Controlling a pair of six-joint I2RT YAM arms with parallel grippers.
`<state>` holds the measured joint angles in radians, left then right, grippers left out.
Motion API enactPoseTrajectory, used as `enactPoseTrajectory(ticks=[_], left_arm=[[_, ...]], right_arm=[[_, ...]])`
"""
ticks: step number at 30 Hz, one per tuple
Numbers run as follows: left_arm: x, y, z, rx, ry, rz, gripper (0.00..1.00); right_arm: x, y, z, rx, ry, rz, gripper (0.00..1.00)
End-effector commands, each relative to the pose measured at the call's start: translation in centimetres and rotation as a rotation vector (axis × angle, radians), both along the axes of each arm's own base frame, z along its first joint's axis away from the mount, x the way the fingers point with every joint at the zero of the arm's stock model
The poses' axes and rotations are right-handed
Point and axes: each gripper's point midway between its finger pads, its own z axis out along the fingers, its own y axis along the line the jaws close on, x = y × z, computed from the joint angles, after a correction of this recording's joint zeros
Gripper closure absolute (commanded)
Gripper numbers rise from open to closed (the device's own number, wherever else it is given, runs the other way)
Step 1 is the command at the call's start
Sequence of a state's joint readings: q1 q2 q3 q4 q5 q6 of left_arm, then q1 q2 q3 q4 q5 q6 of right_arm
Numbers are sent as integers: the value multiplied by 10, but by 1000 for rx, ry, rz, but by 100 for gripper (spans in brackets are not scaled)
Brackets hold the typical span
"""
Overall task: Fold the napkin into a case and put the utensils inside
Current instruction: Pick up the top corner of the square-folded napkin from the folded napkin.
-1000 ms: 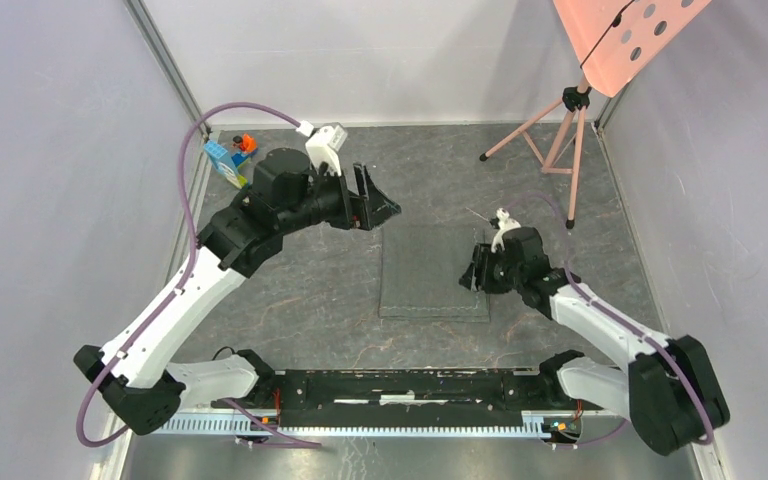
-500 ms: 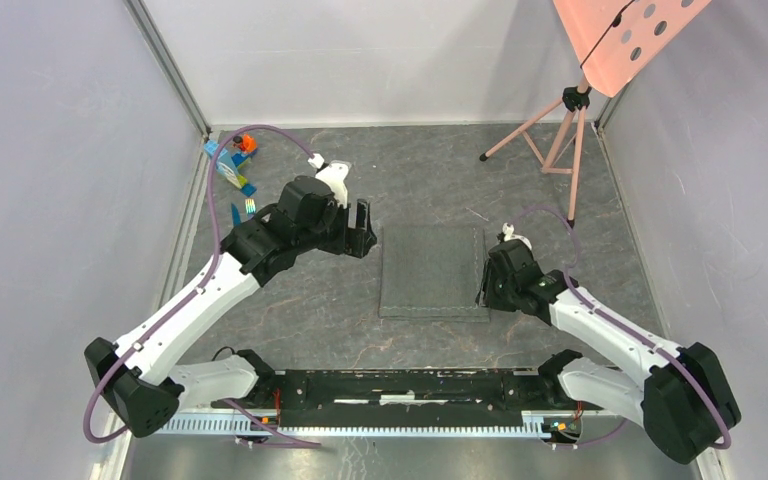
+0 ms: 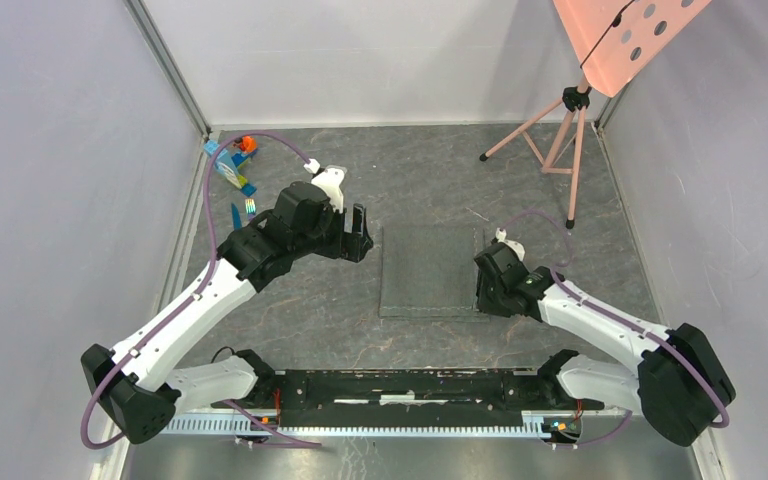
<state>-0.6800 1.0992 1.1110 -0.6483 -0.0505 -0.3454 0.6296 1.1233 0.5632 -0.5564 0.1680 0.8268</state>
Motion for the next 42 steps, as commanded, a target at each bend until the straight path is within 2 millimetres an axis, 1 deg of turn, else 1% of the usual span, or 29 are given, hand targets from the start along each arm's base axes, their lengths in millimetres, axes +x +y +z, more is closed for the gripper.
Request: enactPoseTrajectory(ticks=[1, 8, 26, 33, 39, 42], left_arm=[[3, -1, 12, 1, -73, -48, 12], [3, -2, 11, -1, -70, -51, 12], [2, -4, 8, -2, -58, -60, 11], [2, -5, 8, -4, -57, -63, 11], [2, -5, 7, -2, -54, -65, 11], [2, -5, 6, -2, -53, -64, 11]], right_arm=[[10, 3, 11, -5, -38, -33, 59], [8, 0, 12, -7, -50, -43, 55], [0, -2, -4, -18, -15, -29, 52], [3, 5, -2, 14, -22, -20, 52], [9, 19, 2, 81, -43, -13, 52], [11, 22, 3, 85, -46, -9, 53]])
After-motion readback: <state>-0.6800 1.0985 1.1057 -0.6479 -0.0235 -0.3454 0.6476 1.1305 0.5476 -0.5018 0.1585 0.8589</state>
